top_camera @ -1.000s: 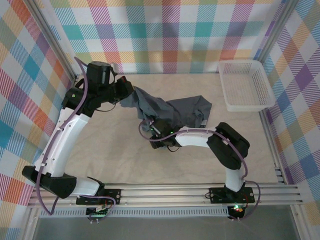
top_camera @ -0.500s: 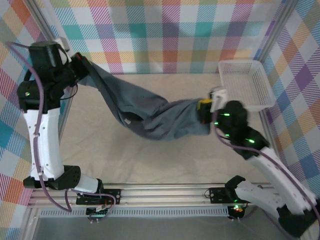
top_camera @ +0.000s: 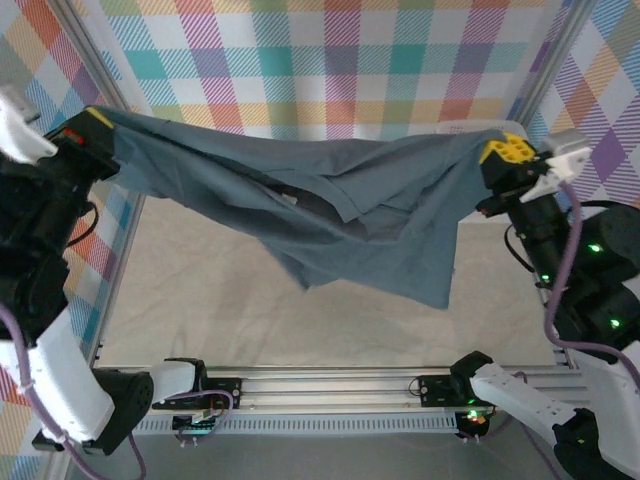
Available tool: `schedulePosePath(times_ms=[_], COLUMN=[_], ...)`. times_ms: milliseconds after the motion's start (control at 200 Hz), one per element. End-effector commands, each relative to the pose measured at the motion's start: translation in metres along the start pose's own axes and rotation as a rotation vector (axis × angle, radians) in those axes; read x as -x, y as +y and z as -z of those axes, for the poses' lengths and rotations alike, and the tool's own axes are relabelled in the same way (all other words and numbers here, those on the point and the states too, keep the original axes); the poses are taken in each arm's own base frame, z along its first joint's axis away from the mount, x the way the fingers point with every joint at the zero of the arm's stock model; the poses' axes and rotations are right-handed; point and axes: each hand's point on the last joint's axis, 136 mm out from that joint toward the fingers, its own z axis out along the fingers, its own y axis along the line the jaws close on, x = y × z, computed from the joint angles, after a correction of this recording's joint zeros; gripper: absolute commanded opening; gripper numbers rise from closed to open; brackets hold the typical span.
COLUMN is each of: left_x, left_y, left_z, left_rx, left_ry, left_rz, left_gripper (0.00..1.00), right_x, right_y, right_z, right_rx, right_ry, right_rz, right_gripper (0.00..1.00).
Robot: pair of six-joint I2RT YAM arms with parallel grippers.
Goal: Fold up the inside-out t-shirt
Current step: Flatten out the T-shirt at the center of the table.
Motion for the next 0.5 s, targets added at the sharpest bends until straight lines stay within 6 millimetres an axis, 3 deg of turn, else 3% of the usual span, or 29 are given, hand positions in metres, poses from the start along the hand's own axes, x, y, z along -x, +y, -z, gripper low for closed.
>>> schedulePosePath(times_ms=[0,75,160,275,385,440,480,495], left_x=[0.013,0.001,-0.017,-0.065,-0.121,-0.147,-0.161,-0.165], left_y=[0.004,0.008,0.016,0.04,0.079,0.097,0.105,0.107], left_z=[-0.001,-0.017,-0.055,-0.138,-0.217,-0.251,-0.27,-0.276], left_rx=[0.027,0.037,0.069,0.149,0.246,0.265,0.267,0.265], left_ry=[-0.067,-0.03,0.026,0.161,0.251,0.279,0.299,0.307], left_rz=[-0.008,-0.007,-0.012,-0.037,-0.049,-0.041,-0.04,-0.04], left_gripper=[0.0,0.0,0.0,0.0,0.0,0.0,0.18,0.3], right_x=[0.005,-0.021,-0.065,-0.156,-0.245,-0.286,-0.311,-0.321], right_y=[-0.015,-0.028,-0.039,-0.062,-0.084,-0.086,-0.087,-0.087], right_z=[-0.004,-0.022,-0.059,-0.12,-0.168,-0.189,-0.2,-0.202], right_rx=[-0.087,-0.195,-0.294,-0.318,-0.328,-0.29,-0.262,-0.257], right_ry=[0.01,0.122,0.305,0.545,0.68,0.761,0.831,0.862], right_rz=[-0.009,-0.066,-0.047,-0.203,-0.333,-0.364,-0.393,-0.403], right_gripper=[0.0,0.0,0.0,0.0,0.0,0.15,0.4,0.49])
